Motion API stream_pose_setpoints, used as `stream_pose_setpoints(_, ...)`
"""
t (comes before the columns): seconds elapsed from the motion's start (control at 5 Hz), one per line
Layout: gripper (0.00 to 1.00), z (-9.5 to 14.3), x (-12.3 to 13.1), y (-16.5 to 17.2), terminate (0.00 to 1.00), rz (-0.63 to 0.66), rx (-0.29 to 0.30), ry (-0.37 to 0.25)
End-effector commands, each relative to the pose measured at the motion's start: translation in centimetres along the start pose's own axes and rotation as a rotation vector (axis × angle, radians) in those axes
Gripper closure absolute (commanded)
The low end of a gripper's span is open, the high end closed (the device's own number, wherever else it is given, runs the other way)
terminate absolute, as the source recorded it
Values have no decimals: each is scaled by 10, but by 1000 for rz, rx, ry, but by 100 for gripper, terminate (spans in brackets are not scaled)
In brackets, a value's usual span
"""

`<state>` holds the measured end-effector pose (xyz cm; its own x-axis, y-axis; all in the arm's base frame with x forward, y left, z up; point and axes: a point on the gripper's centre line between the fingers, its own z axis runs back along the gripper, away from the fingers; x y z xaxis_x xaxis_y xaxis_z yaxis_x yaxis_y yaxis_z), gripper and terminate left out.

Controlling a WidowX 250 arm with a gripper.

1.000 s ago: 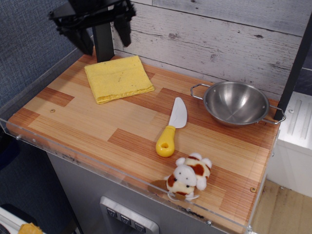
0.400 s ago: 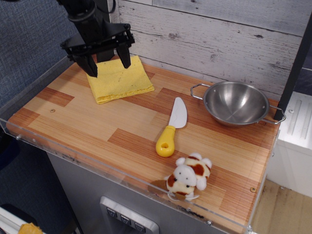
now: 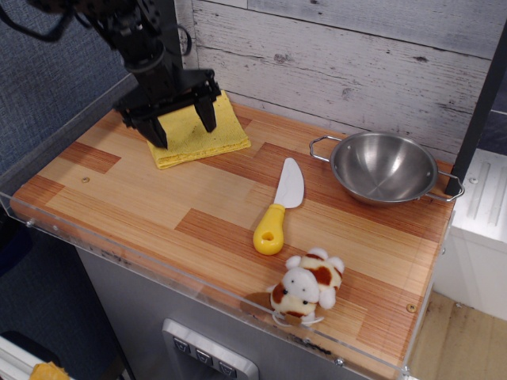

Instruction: Place the yellow cloth to the left of the knife.

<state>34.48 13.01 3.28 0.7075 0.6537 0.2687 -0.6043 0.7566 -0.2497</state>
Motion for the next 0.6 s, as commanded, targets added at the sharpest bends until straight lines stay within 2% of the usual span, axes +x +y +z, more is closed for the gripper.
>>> stream_pose_setpoints(0.0,0,-2,20,3,0,34,31,-31)
stream_pose_setpoints(0.2,0,-1,13,9,0,104,145,19)
stream_pose_setpoints(0.4,0,-5,6,10,0,147,168,58)
